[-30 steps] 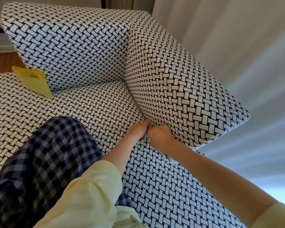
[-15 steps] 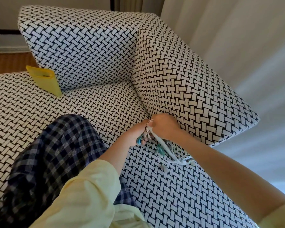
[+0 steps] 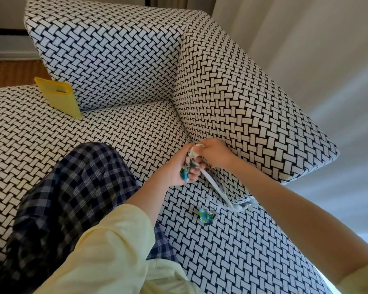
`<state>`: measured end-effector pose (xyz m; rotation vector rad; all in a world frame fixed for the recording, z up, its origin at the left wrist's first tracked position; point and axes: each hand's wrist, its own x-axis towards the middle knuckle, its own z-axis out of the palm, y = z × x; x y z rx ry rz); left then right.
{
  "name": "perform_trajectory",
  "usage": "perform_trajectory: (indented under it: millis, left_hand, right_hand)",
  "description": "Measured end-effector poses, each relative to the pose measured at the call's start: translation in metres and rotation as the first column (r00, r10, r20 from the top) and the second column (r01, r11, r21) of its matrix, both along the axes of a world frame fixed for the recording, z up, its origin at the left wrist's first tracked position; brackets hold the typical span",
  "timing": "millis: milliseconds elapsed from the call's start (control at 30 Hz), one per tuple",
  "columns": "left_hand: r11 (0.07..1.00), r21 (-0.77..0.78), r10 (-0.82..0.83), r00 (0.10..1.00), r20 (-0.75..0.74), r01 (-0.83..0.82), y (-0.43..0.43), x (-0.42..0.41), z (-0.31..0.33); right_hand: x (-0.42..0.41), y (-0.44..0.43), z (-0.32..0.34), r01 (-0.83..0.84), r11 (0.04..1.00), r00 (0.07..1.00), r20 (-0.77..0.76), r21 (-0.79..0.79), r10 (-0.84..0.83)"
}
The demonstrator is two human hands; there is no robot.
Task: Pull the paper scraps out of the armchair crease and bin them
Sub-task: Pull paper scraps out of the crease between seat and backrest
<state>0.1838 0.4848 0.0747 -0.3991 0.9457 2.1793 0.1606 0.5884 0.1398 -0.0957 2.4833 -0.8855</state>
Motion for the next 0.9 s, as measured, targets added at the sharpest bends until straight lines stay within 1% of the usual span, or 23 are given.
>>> perform_trajectory:
  millis: [33, 100, 200, 267, 333, 367, 433, 500, 533, 567, 600, 633, 667, 700, 733, 767, 800, 833, 867, 900]
  left_hand:
    - [0.999, 0.039, 0.020, 1.000, -0.014, -0.019, 0.000, -0.001, 0.001]
    - [0.998, 0.030, 0.061, 0.997, -0.055, -0.060, -0.002, -0.007, 0.006]
    - [0.992, -0.093, 0.075, 0.991, -0.113, -0.086, -0.007, -0.014, 0.015]
    - [0.969, -0.219, 0.078, 0.985, -0.154, -0.111, -0.007, -0.015, 0.017]
    - [0.932, -0.310, 0.143, 0.976, -0.163, -0.188, -0.006, -0.015, 0.015]
    - [0.918, -0.321, 0.191, 0.969, -0.155, -0.232, -0.004, -0.013, 0.014]
    - [0.910, -0.292, 0.263, 0.955, -0.139, -0.293, 0.000, -0.013, 0.014]
    - [0.919, -0.252, 0.287, 0.953, -0.097, -0.302, 0.001, -0.013, 0.017]
    - [0.924, -0.237, 0.295, 0.954, -0.054, -0.299, 0.000, -0.014, 0.019]
    - [0.924, -0.248, 0.299, 0.954, -0.005, -0.291, -0.003, -0.015, 0.019]
    - [0.918, -0.285, 0.299, 0.953, 0.039, -0.276, -0.005, -0.015, 0.019]
    - [0.900, -0.350, 0.297, 0.953, 0.057, -0.260, -0.008, -0.015, 0.018]
    - [0.879, -0.410, 0.292, 0.955, 0.056, -0.244, -0.011, -0.016, 0.016]
    - [0.861, -0.449, 0.283, 0.959, 0.036, -0.237, -0.012, -0.016, 0.015]
    - [0.850, -0.475, 0.269, 0.963, 0.019, -0.228, -0.012, -0.017, 0.014]
    - [0.832, -0.512, 0.241, 0.970, -0.012, -0.213, -0.011, -0.017, 0.014]
    - [0.802, -0.566, 0.196, 0.979, -0.050, -0.189, -0.010, -0.017, 0.014]
    - [0.761, -0.627, 0.130, 0.986, -0.101, -0.165, -0.009, -0.017, 0.015]
    - [0.719, -0.681, 0.051, 0.988, -0.148, -0.139, -0.010, -0.018, 0.016]
    - [0.682, -0.721, -0.030, 0.981, -0.192, -0.120, -0.011, -0.019, 0.017]
  right_hand:
    - [0.000, -0.001, 0.004, 0.017, 0.999, 1.000, 0.016, -0.039, -0.016]
    - [-0.002, -0.002, 0.009, 0.038, 0.993, 0.999, 0.020, -0.110, -0.036]
    - [-0.003, -0.003, 0.008, 0.077, 0.976, 0.997, 0.014, -0.204, -0.076]
    - [-0.003, -0.002, 0.007, 0.063, 0.977, 0.998, -0.003, -0.205, -0.065]
    - [-0.001, -0.001, 0.009, 0.026, 0.979, 0.999, -0.025, -0.202, -0.031]
    - [0.001, -0.002, 0.010, 0.014, 0.976, 0.999, -0.029, -0.216, -0.021]
    - [0.005, -0.003, 0.012, 0.011, 0.972, 0.999, -0.040, -0.234, -0.021]
    - [0.003, 0.000, 0.010, 0.020, 0.984, 1.000, -0.015, -0.178, -0.023]
    - [0.003, 0.003, 0.008, 0.003, 0.995, 0.999, 0.046, -0.104, 0.002]
    - [0.004, 0.005, 0.004, -0.059, 0.998, 0.989, 0.136, 0.012, 0.056]
    - [0.007, 0.009, -0.001, -0.172, 0.972, 0.962, 0.242, 0.161, 0.130]
    - [0.013, 0.012, -0.009, -0.313, 0.893, 0.921, 0.332, 0.323, 0.203]
    - [0.021, 0.014, -0.017, -0.432, 0.763, 0.887, 0.379, 0.481, 0.263]
    - [0.030, 0.017, -0.024, -0.502, 0.605, 0.864, 0.376, 0.618, 0.333]
    - [0.037, 0.018, -0.031, -0.528, 0.460, 0.840, 0.359, 0.714, 0.407]
    - [0.042, 0.019, -0.036, -0.531, 0.362, 0.816, 0.347, 0.767, 0.462]
    - [0.043, 0.019, -0.038, -0.525, 0.308, 0.802, 0.340, 0.793, 0.491]
    - [0.042, 0.019, -0.039, -0.524, 0.283, 0.795, 0.343, 0.803, 0.500]
    - [0.040, 0.019, -0.039, -0.534, 0.283, 0.791, 0.353, 0.797, 0.499]
    - [0.039, 0.018, -0.036, -0.544, 0.311, 0.793, 0.356, 0.779, 0.495]
